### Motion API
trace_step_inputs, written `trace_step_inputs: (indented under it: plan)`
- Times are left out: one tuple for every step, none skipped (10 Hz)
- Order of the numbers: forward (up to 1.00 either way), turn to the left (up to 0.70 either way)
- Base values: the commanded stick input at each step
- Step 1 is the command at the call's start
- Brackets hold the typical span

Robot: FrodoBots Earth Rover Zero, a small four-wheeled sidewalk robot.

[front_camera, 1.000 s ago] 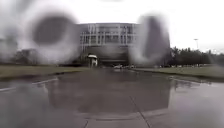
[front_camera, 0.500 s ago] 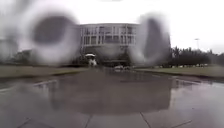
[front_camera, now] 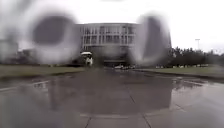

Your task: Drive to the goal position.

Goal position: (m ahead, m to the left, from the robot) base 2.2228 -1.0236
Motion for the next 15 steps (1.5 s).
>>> trace_step_inputs:
  plan:
    - [0.70, 0.00]
    - [0.70, 0.00]
    - [0.70, 0.00]
    - [0.70, 0.00]
    - [0.70, 0.00]
    - [0.70, 0.00]
    - [0.70, 0.00]
    - [0.70, 0.00]
    - [0.65, 0.00]
    - [0.43, 0.00]
    - [0.00, 0.00]
    - [0.00, 0.00]
    - [0.00, 0.09]
    - [0.00, 0.69]
    - [0.00, 0.70]
